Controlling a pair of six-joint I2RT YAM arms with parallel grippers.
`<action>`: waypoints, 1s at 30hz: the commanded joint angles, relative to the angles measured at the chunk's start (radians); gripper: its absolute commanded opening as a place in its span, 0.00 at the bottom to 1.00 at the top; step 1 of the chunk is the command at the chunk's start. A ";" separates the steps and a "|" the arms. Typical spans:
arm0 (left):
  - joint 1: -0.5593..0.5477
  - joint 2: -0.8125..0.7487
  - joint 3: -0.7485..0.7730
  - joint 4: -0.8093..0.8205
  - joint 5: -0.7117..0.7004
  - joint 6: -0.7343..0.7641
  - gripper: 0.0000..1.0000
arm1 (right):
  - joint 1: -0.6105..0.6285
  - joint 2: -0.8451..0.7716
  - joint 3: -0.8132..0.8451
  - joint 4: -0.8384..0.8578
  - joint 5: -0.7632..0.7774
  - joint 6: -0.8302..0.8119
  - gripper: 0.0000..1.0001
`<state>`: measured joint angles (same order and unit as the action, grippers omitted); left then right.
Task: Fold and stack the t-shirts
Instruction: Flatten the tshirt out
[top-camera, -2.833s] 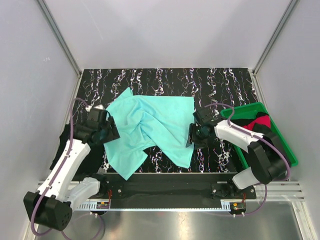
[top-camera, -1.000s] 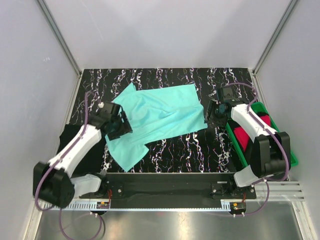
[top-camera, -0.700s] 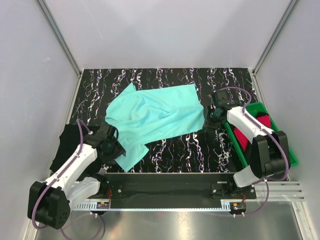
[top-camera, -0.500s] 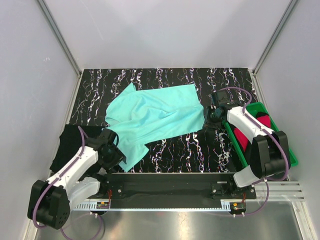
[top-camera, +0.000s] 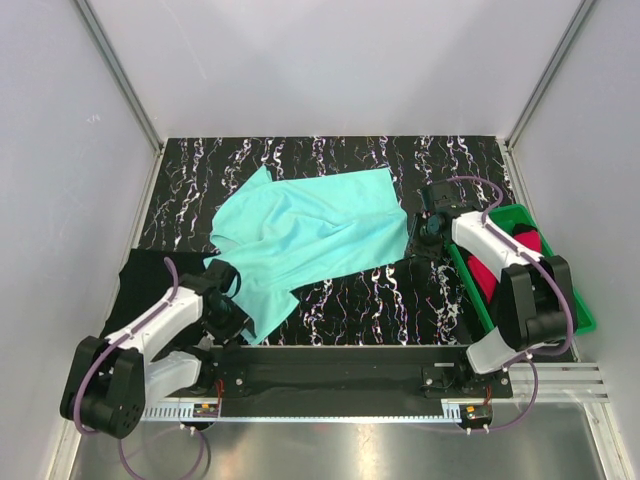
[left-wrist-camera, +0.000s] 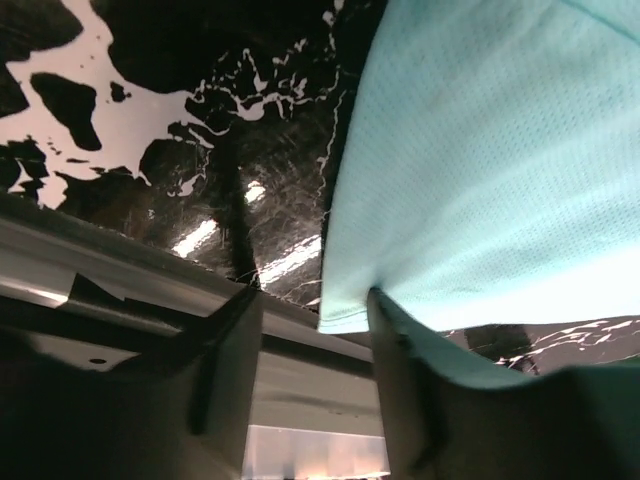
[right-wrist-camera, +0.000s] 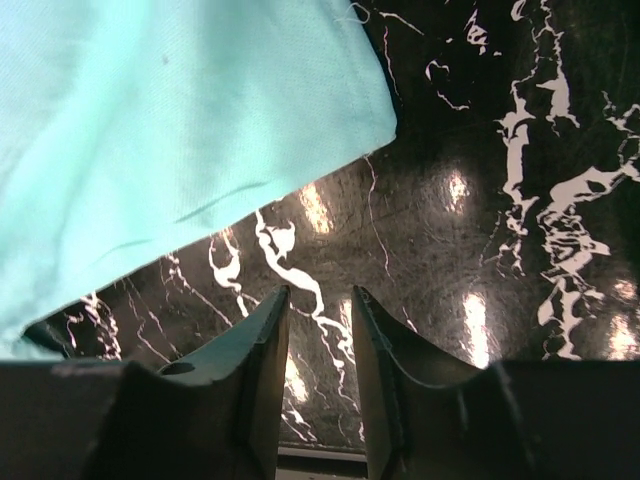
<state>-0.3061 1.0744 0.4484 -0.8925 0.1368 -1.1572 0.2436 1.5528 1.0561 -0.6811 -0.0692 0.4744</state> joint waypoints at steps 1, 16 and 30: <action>0.012 0.030 0.012 0.072 -0.058 0.010 0.40 | 0.010 0.045 0.011 0.029 0.023 0.084 0.39; 0.041 0.143 0.288 0.067 -0.050 0.298 0.00 | 0.005 0.061 -0.028 0.084 0.080 0.291 0.43; 0.070 0.216 0.363 0.106 0.024 0.476 0.00 | 0.000 0.081 -0.099 0.181 0.192 0.382 0.43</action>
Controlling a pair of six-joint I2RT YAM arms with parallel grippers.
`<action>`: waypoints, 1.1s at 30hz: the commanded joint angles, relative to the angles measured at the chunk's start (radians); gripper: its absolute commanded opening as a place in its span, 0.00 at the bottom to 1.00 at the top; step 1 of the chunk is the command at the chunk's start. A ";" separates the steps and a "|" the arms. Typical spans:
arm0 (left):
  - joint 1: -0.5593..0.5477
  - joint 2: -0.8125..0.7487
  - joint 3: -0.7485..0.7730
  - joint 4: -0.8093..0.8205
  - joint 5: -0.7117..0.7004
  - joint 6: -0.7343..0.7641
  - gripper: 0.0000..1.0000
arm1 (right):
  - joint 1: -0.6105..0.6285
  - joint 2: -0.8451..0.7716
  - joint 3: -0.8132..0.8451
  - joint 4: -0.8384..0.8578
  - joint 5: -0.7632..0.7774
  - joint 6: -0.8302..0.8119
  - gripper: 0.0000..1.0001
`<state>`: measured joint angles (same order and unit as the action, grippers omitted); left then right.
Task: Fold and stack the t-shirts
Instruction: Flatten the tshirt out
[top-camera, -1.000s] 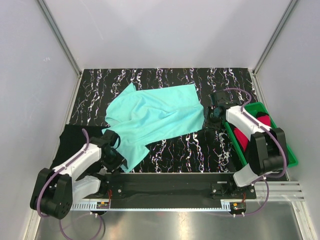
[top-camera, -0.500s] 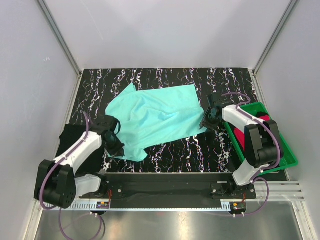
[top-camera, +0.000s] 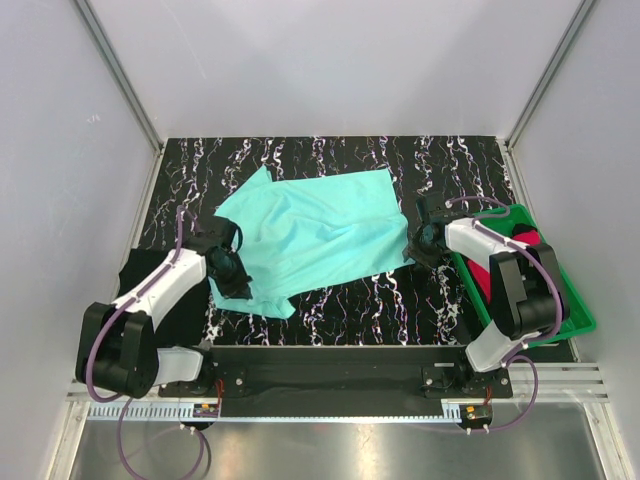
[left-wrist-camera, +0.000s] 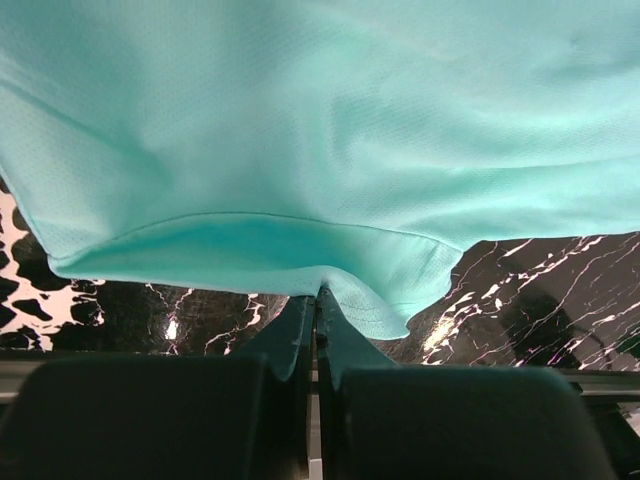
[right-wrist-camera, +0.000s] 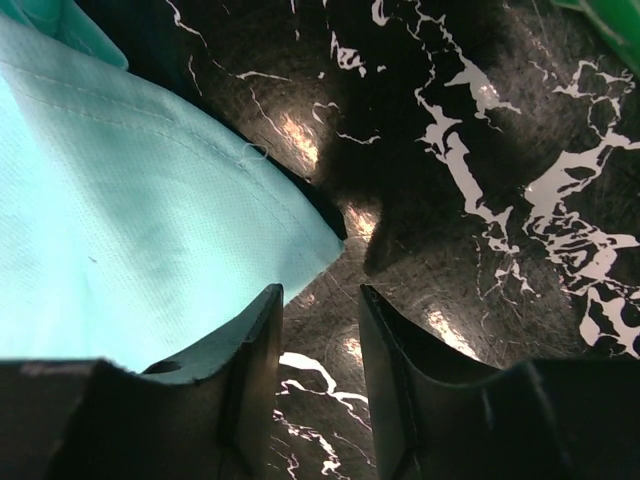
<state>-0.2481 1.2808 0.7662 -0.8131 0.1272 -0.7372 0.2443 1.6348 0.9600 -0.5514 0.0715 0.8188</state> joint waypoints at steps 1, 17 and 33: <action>0.013 0.009 0.050 0.028 0.035 0.065 0.00 | -0.005 0.005 0.000 0.051 0.044 0.045 0.43; 0.047 -0.044 0.097 0.020 0.100 0.150 0.00 | -0.008 0.103 0.031 0.088 0.054 0.048 0.12; 0.046 -0.293 0.548 -0.098 -0.124 0.317 0.00 | -0.011 -0.340 0.146 0.059 -0.343 -0.282 0.00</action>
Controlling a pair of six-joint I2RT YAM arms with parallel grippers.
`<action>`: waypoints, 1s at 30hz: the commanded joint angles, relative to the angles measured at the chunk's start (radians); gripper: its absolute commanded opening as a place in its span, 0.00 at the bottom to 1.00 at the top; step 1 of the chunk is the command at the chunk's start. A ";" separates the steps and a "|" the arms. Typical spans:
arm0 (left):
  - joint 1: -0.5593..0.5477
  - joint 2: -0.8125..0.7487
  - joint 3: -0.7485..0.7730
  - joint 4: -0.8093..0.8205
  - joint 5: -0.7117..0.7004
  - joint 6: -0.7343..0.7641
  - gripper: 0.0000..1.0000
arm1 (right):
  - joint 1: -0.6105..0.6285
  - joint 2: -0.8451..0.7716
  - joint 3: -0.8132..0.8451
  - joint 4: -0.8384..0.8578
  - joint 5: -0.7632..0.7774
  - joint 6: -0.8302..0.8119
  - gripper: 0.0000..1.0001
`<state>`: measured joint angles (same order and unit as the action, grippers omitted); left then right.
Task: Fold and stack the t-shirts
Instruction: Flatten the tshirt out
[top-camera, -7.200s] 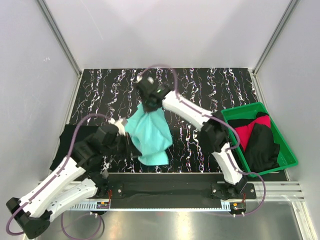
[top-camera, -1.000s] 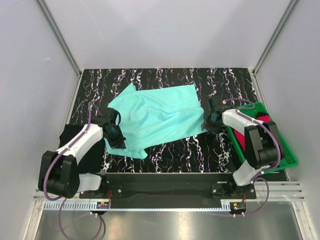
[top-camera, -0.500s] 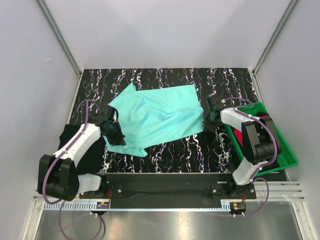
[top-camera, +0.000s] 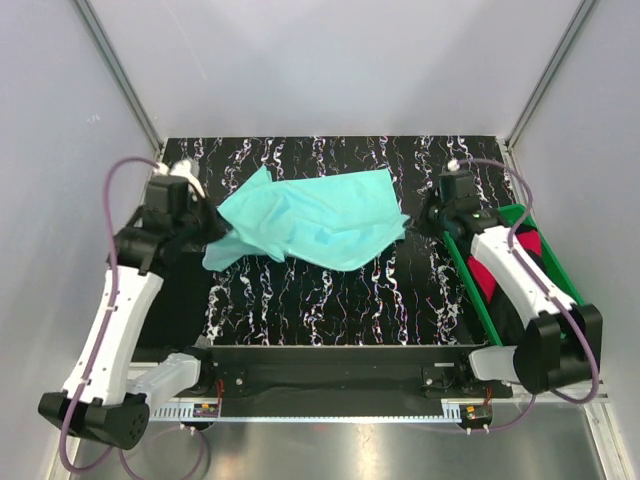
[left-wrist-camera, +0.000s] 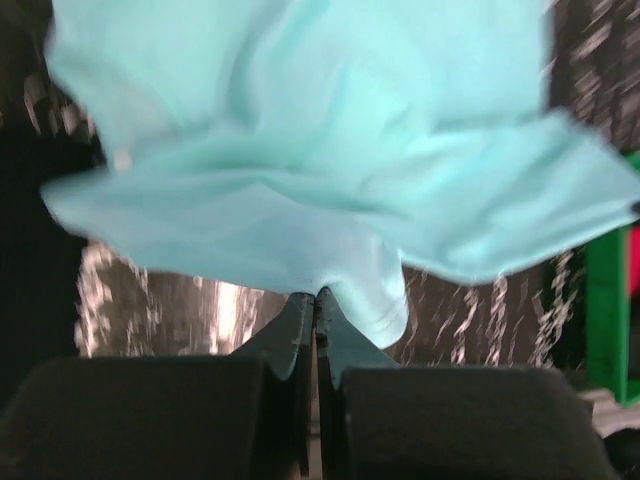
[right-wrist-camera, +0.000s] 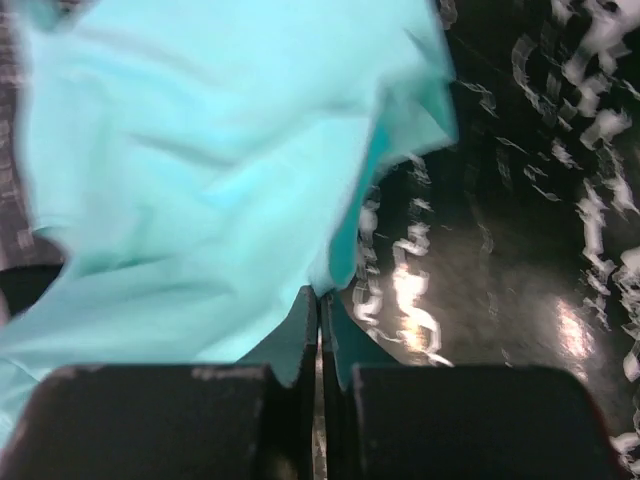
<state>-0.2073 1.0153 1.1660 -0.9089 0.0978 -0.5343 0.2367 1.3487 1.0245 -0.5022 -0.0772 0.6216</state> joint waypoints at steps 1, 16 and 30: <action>0.005 -0.024 0.185 -0.008 -0.119 0.134 0.00 | -0.005 -0.077 0.100 0.002 -0.226 -0.080 0.00; -0.101 -0.027 0.866 0.004 -0.139 0.373 0.00 | -0.005 -0.572 0.396 -0.231 -0.236 -0.215 0.00; -0.136 0.074 1.041 0.047 -0.161 0.356 0.00 | -0.005 -0.541 0.480 -0.308 -0.066 -0.188 0.00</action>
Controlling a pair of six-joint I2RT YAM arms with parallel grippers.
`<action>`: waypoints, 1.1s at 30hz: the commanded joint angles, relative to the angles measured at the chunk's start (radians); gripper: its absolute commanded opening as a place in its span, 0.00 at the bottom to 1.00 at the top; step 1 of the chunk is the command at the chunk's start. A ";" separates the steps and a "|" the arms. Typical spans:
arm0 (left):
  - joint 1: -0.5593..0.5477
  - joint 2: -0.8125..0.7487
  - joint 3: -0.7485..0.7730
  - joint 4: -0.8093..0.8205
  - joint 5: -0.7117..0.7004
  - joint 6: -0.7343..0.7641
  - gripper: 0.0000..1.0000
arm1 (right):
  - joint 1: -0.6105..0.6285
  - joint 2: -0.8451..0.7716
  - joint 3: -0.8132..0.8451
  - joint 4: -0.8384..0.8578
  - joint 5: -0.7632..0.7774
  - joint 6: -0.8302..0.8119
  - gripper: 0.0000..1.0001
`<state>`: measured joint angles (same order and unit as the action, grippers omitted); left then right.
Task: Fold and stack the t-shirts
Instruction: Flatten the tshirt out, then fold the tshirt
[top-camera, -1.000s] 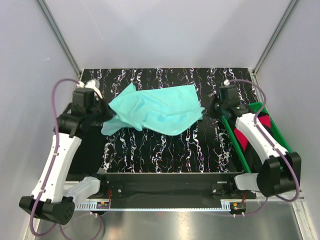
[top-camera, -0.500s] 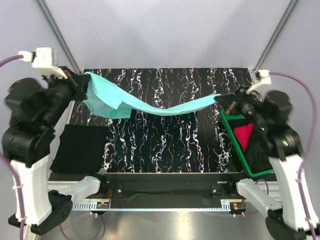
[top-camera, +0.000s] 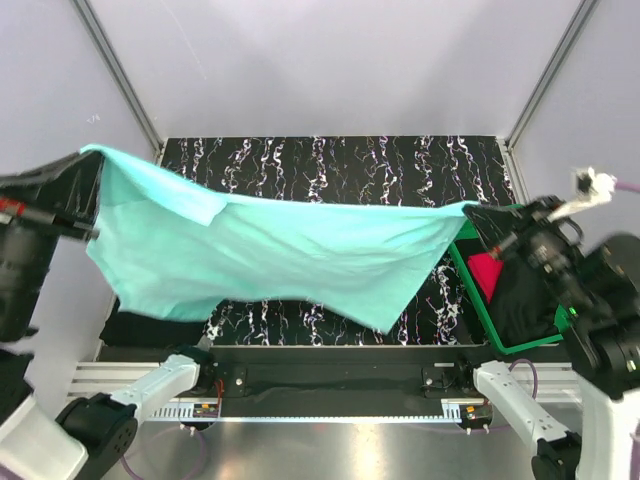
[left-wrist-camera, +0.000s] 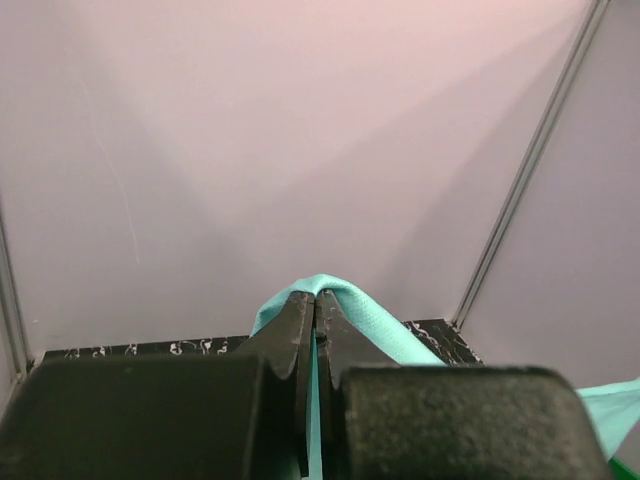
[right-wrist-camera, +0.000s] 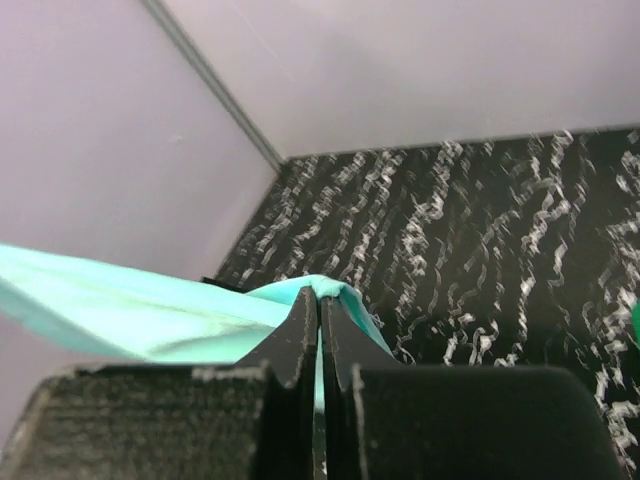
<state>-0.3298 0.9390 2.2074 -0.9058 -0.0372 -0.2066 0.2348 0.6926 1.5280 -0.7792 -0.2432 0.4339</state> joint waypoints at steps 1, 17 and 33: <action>-0.017 0.180 0.000 0.047 -0.035 0.035 0.00 | -0.002 0.140 -0.028 -0.028 0.128 0.006 0.00; 0.121 1.095 -0.109 0.390 0.080 0.164 0.00 | -0.075 0.930 -0.045 0.330 0.470 -0.083 0.00; 0.227 1.342 -0.143 0.737 0.198 -0.010 0.00 | -0.184 1.519 0.311 0.336 0.298 -0.089 0.00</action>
<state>-0.1097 2.3455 2.0876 -0.2943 0.1066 -0.1646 0.0559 2.2181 1.7630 -0.4728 0.0875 0.3519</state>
